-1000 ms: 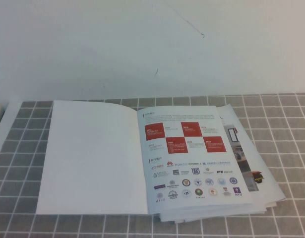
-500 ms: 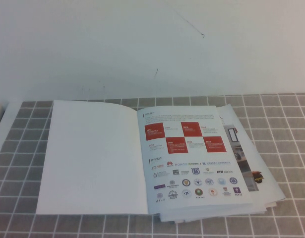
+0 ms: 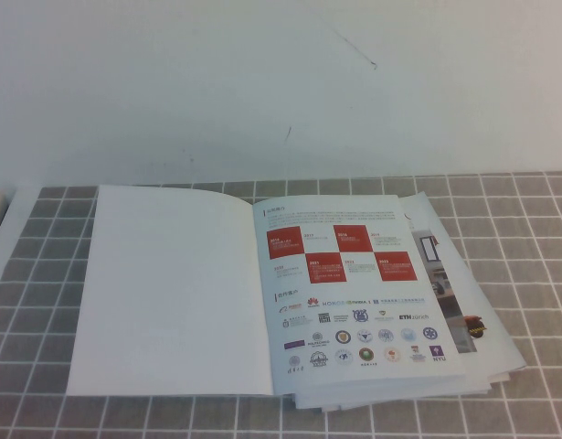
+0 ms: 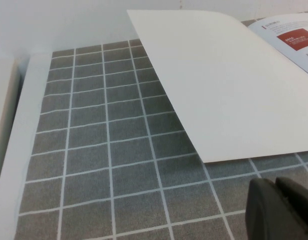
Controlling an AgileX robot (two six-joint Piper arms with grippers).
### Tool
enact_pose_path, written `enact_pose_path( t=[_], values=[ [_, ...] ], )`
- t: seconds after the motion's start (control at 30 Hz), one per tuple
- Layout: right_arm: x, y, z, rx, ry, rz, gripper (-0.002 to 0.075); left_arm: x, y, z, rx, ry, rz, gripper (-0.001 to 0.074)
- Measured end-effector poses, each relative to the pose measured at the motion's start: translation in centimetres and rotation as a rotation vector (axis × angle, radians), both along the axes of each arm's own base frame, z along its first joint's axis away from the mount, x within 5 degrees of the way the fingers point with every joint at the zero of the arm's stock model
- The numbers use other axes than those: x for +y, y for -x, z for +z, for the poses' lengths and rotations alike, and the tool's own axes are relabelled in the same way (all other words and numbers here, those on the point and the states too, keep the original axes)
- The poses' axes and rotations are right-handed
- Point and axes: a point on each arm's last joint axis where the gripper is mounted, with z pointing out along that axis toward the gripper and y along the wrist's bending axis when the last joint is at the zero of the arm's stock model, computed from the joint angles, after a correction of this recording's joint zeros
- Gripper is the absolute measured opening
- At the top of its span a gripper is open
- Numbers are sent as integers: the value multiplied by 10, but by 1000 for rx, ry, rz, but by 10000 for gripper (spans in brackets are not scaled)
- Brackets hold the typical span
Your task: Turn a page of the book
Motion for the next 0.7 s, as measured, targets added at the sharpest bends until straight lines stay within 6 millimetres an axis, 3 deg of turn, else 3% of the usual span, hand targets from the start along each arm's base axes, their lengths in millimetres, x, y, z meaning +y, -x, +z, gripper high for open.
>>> enact_pose_path(
  t=[0.7],
  values=[
    [0, 0, 0, 0, 0, 0, -1, 3, -1, 0, -1, 2, 74, -4]
  ],
)
